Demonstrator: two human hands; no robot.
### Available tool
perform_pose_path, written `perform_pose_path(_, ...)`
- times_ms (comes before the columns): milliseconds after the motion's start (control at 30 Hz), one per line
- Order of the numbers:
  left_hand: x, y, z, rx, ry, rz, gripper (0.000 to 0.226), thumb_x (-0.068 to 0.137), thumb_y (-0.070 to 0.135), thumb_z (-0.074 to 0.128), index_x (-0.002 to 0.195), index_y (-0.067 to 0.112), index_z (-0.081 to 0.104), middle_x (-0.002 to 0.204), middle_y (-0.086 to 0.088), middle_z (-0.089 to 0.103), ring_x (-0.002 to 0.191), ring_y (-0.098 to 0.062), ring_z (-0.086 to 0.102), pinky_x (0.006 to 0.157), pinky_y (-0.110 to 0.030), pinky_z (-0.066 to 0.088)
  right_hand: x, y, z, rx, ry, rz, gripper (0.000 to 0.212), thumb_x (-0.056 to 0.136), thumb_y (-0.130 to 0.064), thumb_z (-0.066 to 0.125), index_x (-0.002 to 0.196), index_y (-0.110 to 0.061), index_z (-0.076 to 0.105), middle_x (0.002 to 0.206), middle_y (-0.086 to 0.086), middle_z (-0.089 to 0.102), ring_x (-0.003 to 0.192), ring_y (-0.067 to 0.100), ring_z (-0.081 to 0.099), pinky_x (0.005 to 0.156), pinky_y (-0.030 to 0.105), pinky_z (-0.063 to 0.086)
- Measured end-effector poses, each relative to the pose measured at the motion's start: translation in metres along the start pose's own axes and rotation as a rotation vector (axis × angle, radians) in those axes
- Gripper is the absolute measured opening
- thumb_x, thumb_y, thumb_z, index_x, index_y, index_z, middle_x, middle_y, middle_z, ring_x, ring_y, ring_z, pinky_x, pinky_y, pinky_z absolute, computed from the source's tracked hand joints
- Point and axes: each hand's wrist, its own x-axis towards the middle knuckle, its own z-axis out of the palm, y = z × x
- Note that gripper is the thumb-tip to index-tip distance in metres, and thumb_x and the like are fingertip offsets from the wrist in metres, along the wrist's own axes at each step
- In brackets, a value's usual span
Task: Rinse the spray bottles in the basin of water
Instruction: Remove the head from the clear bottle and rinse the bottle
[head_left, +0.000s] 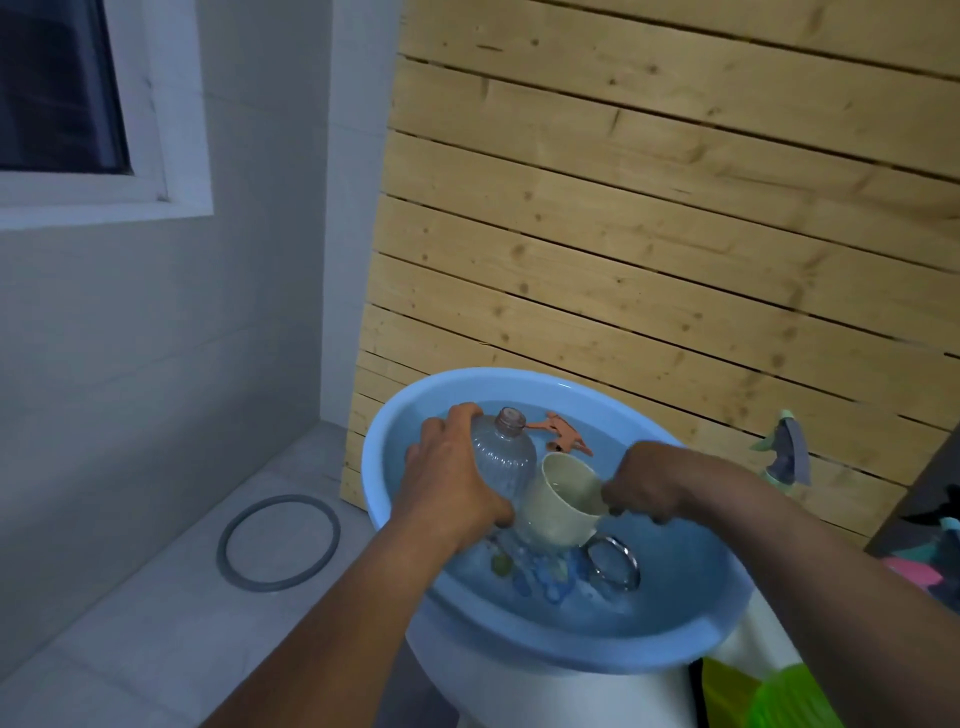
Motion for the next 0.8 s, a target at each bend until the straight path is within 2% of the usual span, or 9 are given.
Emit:
perform_pose_path(67,0.000,0.000,0.000,0.003,-0.007,-0.003,0.104,0.052,0.020,0.090,0.135,0.038,0.031,0.112,0.009,0.029,0.115,-0.023,0.044,0.086,-0.032,0.047,0.015,-0.005,-0.005,0.012,0.169,0.027,0.026,0.090,-0.032,0.059,0.076,-0.012,0.051,0.077,0.003,0.055,0.076,0.024,0.060,0.059,0.024,0.044)
perform_pose_path(200,-0.001,-0.001,0.001,-0.008,-0.014,0.008,0.104,0.051,0.021,0.091,0.134,0.038,0.031,0.113,0.009,0.030,0.115,-0.023,0.045,0.091,-0.037,0.049,0.046,-0.019,-0.005,0.089,0.353,0.110,0.037,0.081,-0.047,0.066,0.071,-0.015,0.052,0.069,-0.001,0.055,0.058,0.015,0.050,0.048,0.025,0.028)
perform_pose_path(333,0.000,-0.004,0.003,0.003,-0.001,0.031,0.106,0.049,0.023,0.093,0.134,0.038,0.031,0.113,0.010,0.032,0.112,-0.022,0.045,0.090,-0.035,0.048,0.076,-0.025,0.000,0.255,0.296,0.141,0.023,0.077,-0.036,0.062,0.068,-0.016,0.061,0.059,-0.001,0.062,0.059,0.018,0.057,0.055,0.025,0.041)
perform_pose_path(400,0.001,-0.005,0.003,-0.008,0.005,0.034,0.104,0.049,0.023,0.092,0.132,0.039,0.032,0.113,0.010,0.033,0.111,-0.022,0.046,0.089,-0.036,0.048,0.086,-0.029,0.006,0.327,0.175,0.150,0.026,0.079,-0.042,0.063,0.067,-0.019,0.064,0.063,-0.002,0.068,0.067,0.020,0.065,0.075,0.031,0.055)
perform_pose_path(500,0.001,-0.006,0.005,-0.021,0.009,0.039,0.103,0.049,0.023,0.091,0.131,0.040,0.031,0.113,0.010,0.033,0.110,-0.021,0.046,0.088,-0.035,0.048,0.092,-0.030,0.015,0.201,0.095,0.153,0.015,0.087,-0.051,0.056,0.093,-0.037,0.058,0.104,-0.003,0.063,0.106,0.024,0.063,0.097,0.034,0.047)
perform_pose_path(600,0.002,-0.007,0.005,-0.012,0.013,0.053,0.104,0.049,0.023,0.090,0.134,0.038,0.032,0.117,0.009,0.035,0.111,-0.022,0.046,0.089,-0.035,0.048,0.089,-0.032,0.022,0.169,0.092,0.110,0.017,0.094,-0.040,0.052,0.109,-0.041,0.058,0.115,-0.007,0.052,0.121,0.024,0.053,0.084,0.030,0.037)
perform_pose_path(633,0.002,-0.007,0.006,-0.009,0.008,0.053,0.105,0.049,0.023,0.090,0.135,0.038,0.032,0.119,0.009,0.036,0.112,-0.022,0.046,0.089,-0.035,0.048,0.091,-0.033,0.022,0.203,0.094,0.087,0.013,0.093,-0.035,0.053,0.101,-0.043,0.058,0.104,-0.010,0.051,0.117,0.023,0.055,0.079,0.029,0.036)
perform_pose_path(700,0.002,-0.007,0.006,-0.004,-0.009,0.046,0.106,0.049,0.024,0.091,0.135,0.038,0.031,0.120,0.009,0.036,0.113,-0.022,0.046,0.090,-0.037,0.049,0.092,-0.034,0.019,0.443,0.148,0.105,0.016,0.083,-0.021,0.064,0.074,-0.033,0.059,0.082,-0.003,0.058,0.078,0.021,0.062,0.065,0.026,0.041)
perform_pose_path(800,0.002,-0.006,0.005,0.015,-0.028,0.036,0.105,0.049,0.025,0.091,0.135,0.039,0.031,0.114,0.010,0.033,0.113,-0.023,0.046,0.088,-0.036,0.048,0.084,-0.042,0.013,0.756,0.210,0.150,0.009,0.065,-0.008,0.071,0.072,-0.012,0.075,0.058,0.007,0.063,0.046,0.018,0.049,0.048,0.026,0.038)
